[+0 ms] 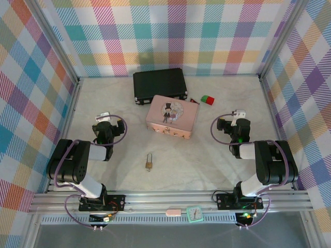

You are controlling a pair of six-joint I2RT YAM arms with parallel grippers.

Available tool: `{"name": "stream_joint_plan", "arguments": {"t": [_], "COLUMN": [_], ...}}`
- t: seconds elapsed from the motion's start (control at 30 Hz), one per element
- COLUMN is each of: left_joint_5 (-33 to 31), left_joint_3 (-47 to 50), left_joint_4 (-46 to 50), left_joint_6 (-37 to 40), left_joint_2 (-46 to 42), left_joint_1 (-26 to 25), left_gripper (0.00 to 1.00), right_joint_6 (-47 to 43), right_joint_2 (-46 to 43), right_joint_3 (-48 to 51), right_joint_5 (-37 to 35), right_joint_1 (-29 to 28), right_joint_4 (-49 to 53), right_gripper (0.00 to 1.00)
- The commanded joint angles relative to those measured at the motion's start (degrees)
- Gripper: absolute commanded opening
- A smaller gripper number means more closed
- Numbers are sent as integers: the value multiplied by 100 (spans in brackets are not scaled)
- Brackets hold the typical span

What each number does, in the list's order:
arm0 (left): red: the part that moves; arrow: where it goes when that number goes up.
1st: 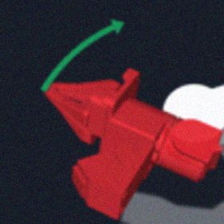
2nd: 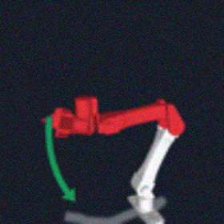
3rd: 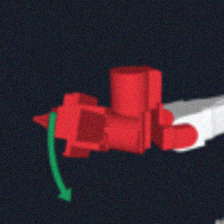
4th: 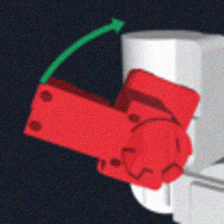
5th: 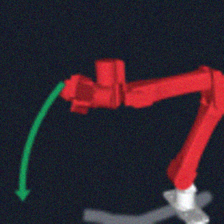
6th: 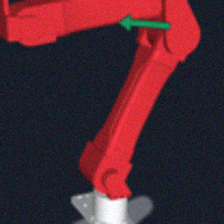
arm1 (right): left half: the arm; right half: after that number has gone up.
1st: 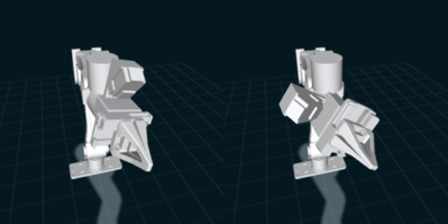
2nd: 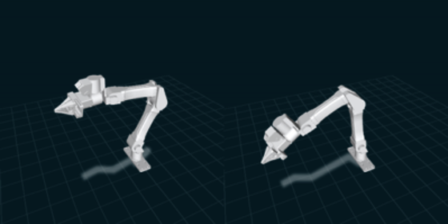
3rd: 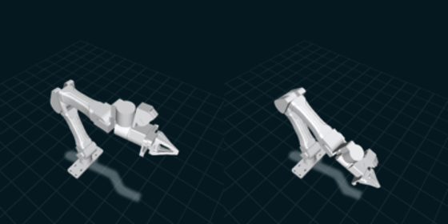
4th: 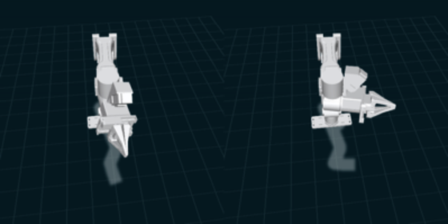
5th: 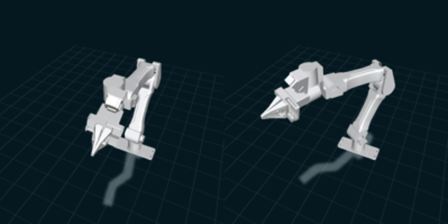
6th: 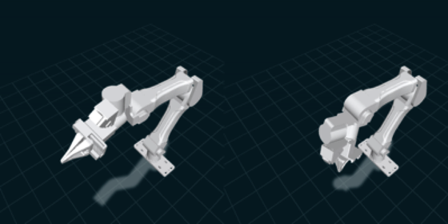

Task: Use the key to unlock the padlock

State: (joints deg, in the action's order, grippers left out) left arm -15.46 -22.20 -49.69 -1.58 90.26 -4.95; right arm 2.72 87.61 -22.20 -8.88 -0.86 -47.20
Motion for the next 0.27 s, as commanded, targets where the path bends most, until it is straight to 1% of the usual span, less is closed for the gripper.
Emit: {"name": "stream_joint_plan", "arguments": {"t": [0.0, 0.23], "left_joint_5": [87, 73], "left_joint_3": [-27, -22], "left_joint_4": [-164, -164], "left_joint_6": [94, 93], "left_joint_2": [6, 14], "left_joint_1": [20, 20], "left_gripper": [100, 100], "right_joint_6": [33, 11], "right_joint_2": [2, 6], "right_joint_3": [-22, -35], "right_joint_5": [83, 155], "right_joint_1": [-45, -42], "right_joint_4": [-218, -196], "right_gripper": [99, 99]}}
